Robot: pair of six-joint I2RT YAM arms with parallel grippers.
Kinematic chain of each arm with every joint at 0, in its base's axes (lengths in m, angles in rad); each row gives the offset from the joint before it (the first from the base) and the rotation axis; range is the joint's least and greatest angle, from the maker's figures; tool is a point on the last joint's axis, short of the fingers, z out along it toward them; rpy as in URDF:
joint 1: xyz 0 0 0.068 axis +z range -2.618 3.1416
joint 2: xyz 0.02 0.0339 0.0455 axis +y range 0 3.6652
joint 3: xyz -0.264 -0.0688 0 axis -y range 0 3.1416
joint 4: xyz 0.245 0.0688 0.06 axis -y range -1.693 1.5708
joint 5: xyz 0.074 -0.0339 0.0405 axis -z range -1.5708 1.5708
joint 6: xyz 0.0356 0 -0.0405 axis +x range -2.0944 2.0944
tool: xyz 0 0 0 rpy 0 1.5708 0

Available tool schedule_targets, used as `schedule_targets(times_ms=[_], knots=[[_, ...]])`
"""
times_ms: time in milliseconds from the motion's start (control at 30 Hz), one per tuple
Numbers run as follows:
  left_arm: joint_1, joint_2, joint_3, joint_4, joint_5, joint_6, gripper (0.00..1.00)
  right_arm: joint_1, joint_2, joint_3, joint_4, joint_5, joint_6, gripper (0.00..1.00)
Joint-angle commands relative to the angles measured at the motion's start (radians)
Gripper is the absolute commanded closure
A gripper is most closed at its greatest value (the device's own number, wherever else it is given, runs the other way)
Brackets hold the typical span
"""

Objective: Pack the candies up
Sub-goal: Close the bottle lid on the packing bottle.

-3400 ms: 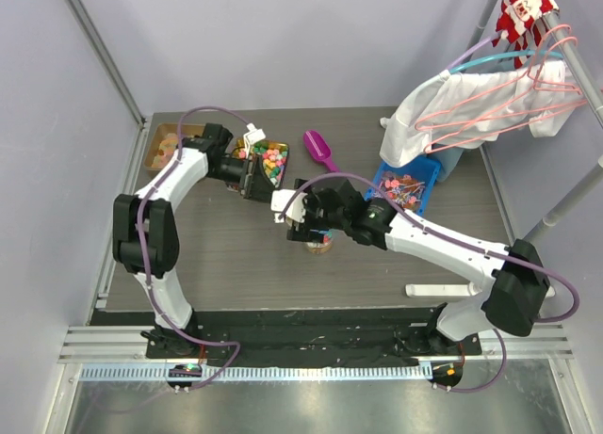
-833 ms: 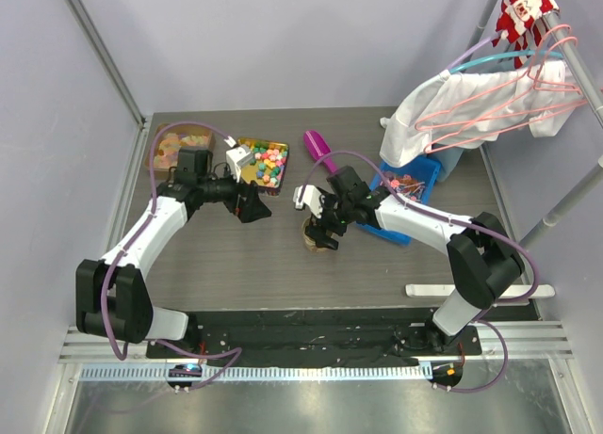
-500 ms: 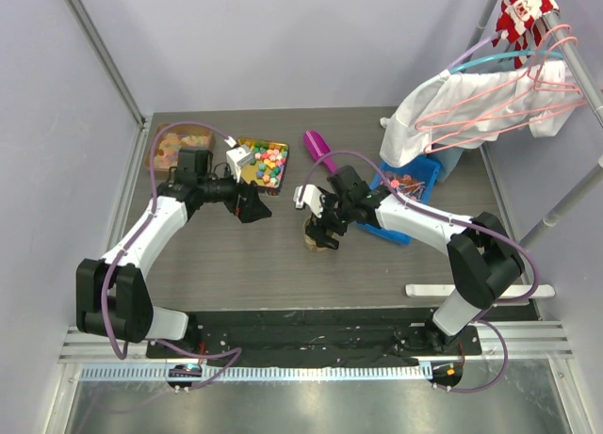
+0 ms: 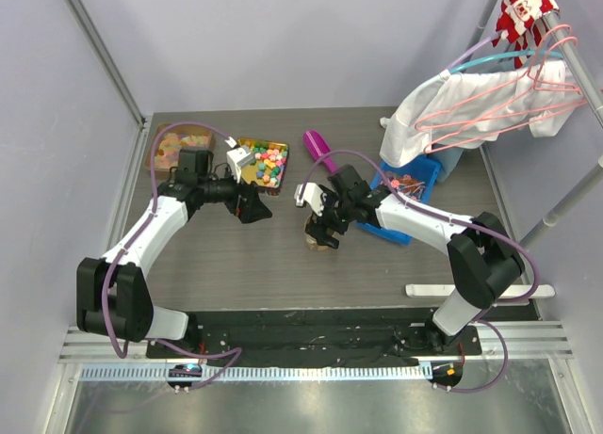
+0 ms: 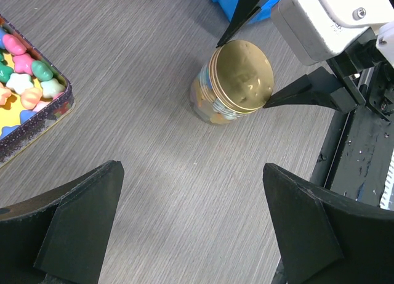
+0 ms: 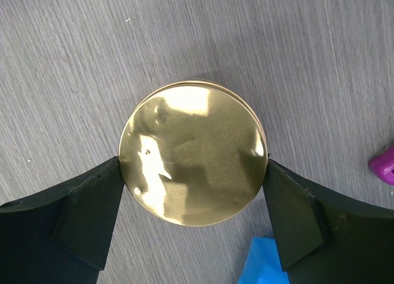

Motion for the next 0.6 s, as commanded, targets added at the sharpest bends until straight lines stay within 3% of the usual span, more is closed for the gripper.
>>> schedule_targets(times_ms=[0, 567], knots=[[0.002, 0.003, 0.001, 0.037, 0.034, -0.006, 0.0, -0.003, -0.041, 0.024, 0.052, 0.013, 0.019, 0.07], [0.002, 0.006, 0.006, 0.029, 0.041, -0.004, 0.0, -0.003, -0.012, 0.024, 0.044, -0.011, 0.028, 0.03]])
